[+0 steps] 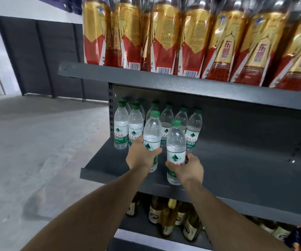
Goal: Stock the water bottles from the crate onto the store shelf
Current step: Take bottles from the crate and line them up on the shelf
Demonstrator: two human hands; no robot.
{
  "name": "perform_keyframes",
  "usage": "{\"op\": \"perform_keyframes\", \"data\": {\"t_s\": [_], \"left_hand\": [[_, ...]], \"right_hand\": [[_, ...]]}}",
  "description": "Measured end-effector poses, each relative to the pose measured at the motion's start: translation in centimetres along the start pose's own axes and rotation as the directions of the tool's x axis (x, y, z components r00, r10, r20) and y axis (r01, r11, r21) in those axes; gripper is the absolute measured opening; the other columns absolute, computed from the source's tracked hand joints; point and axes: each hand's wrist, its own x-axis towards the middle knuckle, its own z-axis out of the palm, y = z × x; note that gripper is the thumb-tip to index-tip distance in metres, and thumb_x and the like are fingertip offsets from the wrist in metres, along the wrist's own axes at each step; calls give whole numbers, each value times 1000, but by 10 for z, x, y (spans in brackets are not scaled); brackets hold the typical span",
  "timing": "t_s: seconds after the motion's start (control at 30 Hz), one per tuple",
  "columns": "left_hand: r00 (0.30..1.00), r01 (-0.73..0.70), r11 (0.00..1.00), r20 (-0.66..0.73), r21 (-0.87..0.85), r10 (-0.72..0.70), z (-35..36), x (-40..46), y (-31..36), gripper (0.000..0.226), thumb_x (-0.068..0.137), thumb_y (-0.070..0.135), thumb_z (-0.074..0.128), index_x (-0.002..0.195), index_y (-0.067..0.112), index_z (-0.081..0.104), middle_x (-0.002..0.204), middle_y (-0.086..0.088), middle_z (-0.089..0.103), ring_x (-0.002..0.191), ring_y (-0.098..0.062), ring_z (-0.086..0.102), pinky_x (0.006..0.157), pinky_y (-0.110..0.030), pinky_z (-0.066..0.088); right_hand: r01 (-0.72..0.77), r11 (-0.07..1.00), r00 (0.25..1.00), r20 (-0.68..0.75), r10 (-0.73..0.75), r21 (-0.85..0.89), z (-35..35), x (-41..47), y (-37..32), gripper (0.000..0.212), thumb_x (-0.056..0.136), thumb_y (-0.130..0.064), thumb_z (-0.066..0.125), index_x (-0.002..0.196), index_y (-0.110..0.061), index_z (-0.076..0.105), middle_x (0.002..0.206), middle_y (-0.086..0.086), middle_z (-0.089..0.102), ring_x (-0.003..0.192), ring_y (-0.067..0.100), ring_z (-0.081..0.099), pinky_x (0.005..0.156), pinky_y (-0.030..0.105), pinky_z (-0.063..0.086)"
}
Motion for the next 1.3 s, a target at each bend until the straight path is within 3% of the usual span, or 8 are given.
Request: {"op": "perform_keyframes", "data": {"t_s": [0.1,0.33,0.5,0.63,0.83,1.0,1.23,1.3], "left_hand": [[1000,-1,1000,16,23,0,18,24,-13,71,70,43,83,133,25,55,128,5,64,111,-19,63,86,-43,55],[997,-70,996,-15,63,71,53,65,-21,64,70,40,84,123,20,55,125,-2,50,101,-24,62,77,-40,54],[994,-105,991,-26,81,108,70,84,-26,77,73,37,84,132,15,40,136,-4,46,115,-26,59,78,-41,55],[988,-150,987,-29,54,152,75,84,-35,73,80,38,78,133,15,35,136,-1,44,120,-22,54,77,-38,56],[983,-180,983,38,-30,181,79,72,-68,66,87,13,70,145,13,39,140,-2,46,132,-22,45,104,-37,46],[995,-97,995,27,-1,97,82,78,-61,54,86,11,70,134,15,47,133,-1,46,123,-24,51,94,-41,52],[1000,-4,998,-26,69,6,83,82,-57,48,82,23,77,122,20,51,127,4,52,116,-23,57,77,-42,56],[999,8,998,-36,65,-6,84,82,-55,49,80,24,78,121,20,51,125,5,53,115,-22,58,75,-41,55]], "right_hand": [[-39,999,999,-30,39,13,20,20,1,52,66,-43,86,107,-20,66,109,0,65,94,20,64,80,33,54],[-22,997,998,-62,26,72,56,64,-2,56,62,-32,90,109,-16,64,109,3,67,98,22,65,87,37,54],[-48,998,996,-77,51,46,80,90,-6,54,65,-28,89,104,-15,55,109,4,62,102,25,61,87,34,50],[-54,998,996,-65,55,17,90,105,-11,49,68,-28,88,99,-20,50,89,-7,57,88,18,56,77,24,43],[-2,1000,997,-79,2,4,93,110,-11,50,65,-24,89,94,-26,48,74,-21,51,78,7,54,72,17,40],[-28,999,999,-26,29,40,96,109,-7,49,67,-5,84,101,-19,51,82,-12,59,78,8,57,48,1,36],[-92,996,996,-10,93,21,99,116,-13,45,70,-7,84,96,-13,49,80,-7,56,66,3,51,40,4,35],[-95,995,995,-25,95,1,100,116,-14,46,71,-10,84,99,-12,49,80,-9,55,75,12,58,45,4,38]]}}
